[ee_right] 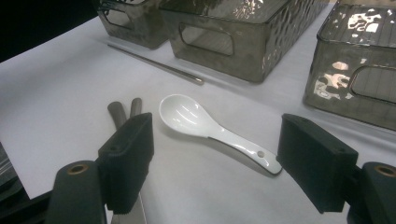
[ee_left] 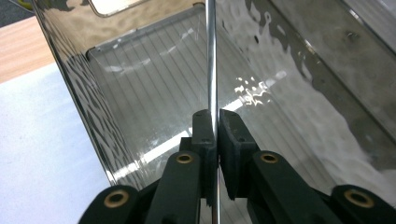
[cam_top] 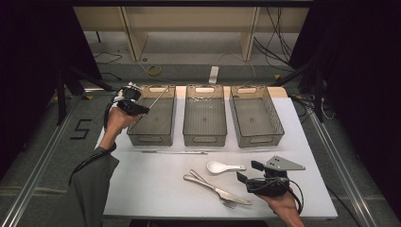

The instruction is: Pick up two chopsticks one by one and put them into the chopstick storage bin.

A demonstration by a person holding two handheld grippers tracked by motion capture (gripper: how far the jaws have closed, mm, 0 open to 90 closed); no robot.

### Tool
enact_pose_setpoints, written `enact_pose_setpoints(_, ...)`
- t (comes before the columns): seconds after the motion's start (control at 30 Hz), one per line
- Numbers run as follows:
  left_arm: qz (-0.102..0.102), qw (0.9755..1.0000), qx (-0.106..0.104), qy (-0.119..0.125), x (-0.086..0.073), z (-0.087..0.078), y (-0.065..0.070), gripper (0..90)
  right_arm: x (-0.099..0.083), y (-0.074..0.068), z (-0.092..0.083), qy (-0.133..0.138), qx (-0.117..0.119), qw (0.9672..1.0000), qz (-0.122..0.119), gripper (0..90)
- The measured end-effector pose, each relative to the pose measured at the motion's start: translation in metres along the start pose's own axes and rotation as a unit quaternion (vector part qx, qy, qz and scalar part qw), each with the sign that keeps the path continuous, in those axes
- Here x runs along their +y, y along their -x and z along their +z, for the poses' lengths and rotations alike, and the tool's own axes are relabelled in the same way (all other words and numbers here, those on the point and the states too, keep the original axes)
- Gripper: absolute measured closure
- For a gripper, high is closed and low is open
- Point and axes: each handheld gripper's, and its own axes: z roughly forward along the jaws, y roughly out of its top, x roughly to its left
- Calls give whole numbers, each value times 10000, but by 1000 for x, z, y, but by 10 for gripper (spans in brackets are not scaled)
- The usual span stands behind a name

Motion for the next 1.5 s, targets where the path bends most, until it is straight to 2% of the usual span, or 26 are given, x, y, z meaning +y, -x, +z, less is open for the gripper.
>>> enact_pose_setpoints(0.07, 24, 10000, -58, -13, 1, -2, 2, 667, 0, 0, 0, 10, 7, 10000, 22, 278)
enact_pose_setpoints(0.13, 45, 9998, -182, 50, 2, -6, 5, 608, 0, 0, 0, -6, -3, 10000, 11, 278)
enact_pose_setpoints(0.23, 120, 9990, -435, 8, 2, -15, 13, 471, 0, 1, -1, 17, -2, 10000, 22, 278)
enact_pose_setpoints(0.4, 556, 9947, -864, -23, -5, -35, 35, 344, 0, 0, -1, 16, 3, 10000, 0, 278)
enact_pose_setpoints(0.47, 718, 9925, -993, 30, -11, -41, 46, 310, 0, 0, 0, -3, 0, 10000, 12, 278)
enact_pose_setpoints(0.5, 801, 9906, -1111, 18, -14, -43, 50, 298, 0, 0, 0, -10, -5, 10000, -5, 278)
enact_pose_setpoints(0.53, 901, 9895, -1130, -87, -16, -44, 53, 289, 0, 0, 0, -17, -7, 10000, -24, 278)
enact_pose_setpoints(0.57, 986, 9895, -1046, -128, -18, -46, 56, 270, 1, -1, 0, -1, 1, 10000, -30, 278)
enact_pose_setpoints(0.6, 1031, 9889, -1062, -112, -19, -48, 59, 261, 1, -1, 0, 8, 6, 10000, -40, 278)
enact_pose_setpoints(0.67, 1149, 9857, -1220, -178, -23, -50, 65, 255, 1, -2, 0, -5, 6, 10000, -58, 278)
enact_pose_setpoints(0.77, 1407, 9811, -1301, -253, -29, -53, 77, 247, 1, -2, 0, 2, 16, 10000, -64, 278)
enact_pose_setpoints(0.87, 1541, 9780, -1375, -285, -33, -52, 87, 230, 1, -2, 1, -24, 37, 10000, -84, 278)
enact_pose_setpoints(1.03, 1897, 9679, -1538, -598, -39, -43, 102, 220, 1, -4, 0, -21, 52, 9999, -105, 278)
enact_pose_setpoints(1.13, 2050, 9630, -1570, -772, -42, -35, 109, 221, 2, -4, 0, -13, 56, 9999, -102, 278)
enact_pose_setpoints(1.3, 2171, 9583, -1564, -1003, -46, -23, 117, 228, 2, -4, 0, -13, 60, 9999, -111, 278)
enact_pose_setpoints(1.37, 2279, 9547, -1562, -1102, -48, -19, 120, 235, 1, -4, 1, -20, 62, 9999, -107, 278)
enact_pose_setpoints(1.4, 2276, 9544, -1567, -1131, -49, -17, 121, 238, 1, -4, 1, -29, 59, 9999, -105, 278)
enact_pose_setpoints(1.43, 2328, 9530, -1556, -1152, -49, -15, 122, 239, 1, -5, 0, -27, 64, 9999, -114, 278)
enact_pose_setpoints(1.5, 2362, 9526, -1495, -1196, -51, -11, 123, 235, 1, -4, 1, -17, 66, 9999, -116, 278)
